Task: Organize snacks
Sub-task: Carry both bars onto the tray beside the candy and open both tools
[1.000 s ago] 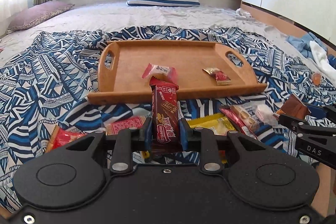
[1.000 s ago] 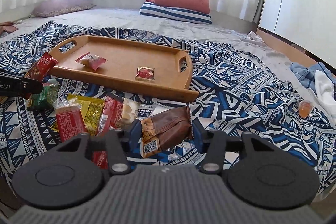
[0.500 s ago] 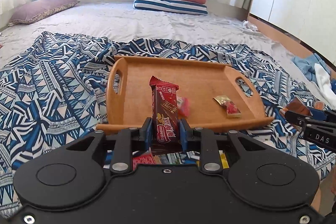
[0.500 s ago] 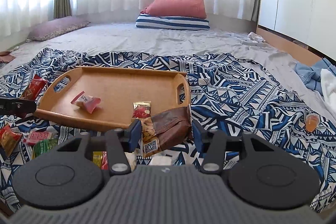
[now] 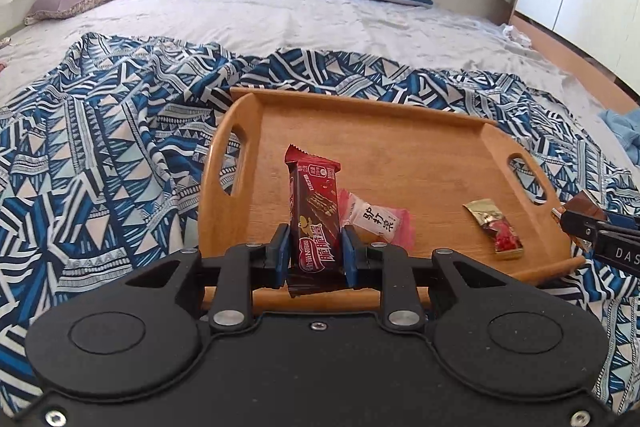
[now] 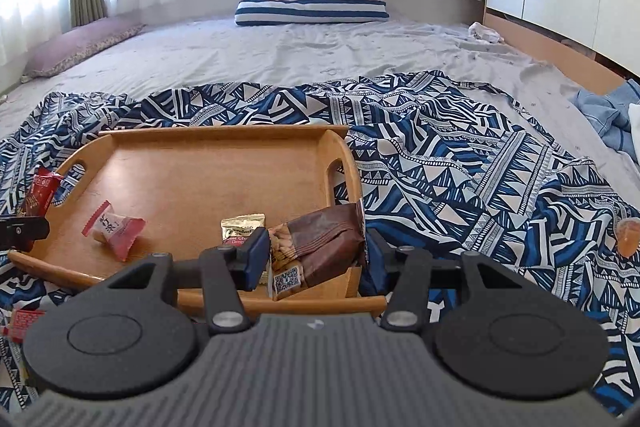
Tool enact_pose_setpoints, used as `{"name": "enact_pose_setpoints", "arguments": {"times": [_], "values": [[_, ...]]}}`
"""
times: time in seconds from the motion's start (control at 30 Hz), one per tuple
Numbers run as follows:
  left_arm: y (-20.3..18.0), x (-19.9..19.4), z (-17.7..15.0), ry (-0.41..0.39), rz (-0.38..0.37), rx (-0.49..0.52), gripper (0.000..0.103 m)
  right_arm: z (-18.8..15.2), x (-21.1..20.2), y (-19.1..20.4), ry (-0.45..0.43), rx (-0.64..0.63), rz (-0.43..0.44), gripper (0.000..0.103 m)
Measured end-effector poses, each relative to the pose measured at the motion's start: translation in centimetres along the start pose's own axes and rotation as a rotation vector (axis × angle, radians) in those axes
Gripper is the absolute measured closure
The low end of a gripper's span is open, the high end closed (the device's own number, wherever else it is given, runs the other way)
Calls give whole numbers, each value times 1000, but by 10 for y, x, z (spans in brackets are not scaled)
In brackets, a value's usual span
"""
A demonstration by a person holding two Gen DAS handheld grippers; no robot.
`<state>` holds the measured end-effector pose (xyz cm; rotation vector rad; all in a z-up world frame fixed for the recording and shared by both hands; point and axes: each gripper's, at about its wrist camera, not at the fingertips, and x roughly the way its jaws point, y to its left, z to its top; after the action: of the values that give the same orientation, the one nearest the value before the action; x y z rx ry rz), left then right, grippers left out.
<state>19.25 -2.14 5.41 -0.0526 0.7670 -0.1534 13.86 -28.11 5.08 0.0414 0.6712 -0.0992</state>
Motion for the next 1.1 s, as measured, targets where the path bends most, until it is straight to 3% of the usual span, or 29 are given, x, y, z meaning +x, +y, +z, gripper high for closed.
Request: {"name": "enact_pose_setpoints", "arguments": {"times": [0.4, 0.83, 1.1], "values": [[4, 43, 1, 41, 16, 8, 78, -4, 51, 32, 21, -200, -101, 48], [-7, 46, -5, 50, -61, 6, 78, -9, 59, 49, 17, -204, -17, 48], [-13, 49, -4, 50, -92, 6, 78, -5, 64, 42, 37, -101, 52, 48]]}}
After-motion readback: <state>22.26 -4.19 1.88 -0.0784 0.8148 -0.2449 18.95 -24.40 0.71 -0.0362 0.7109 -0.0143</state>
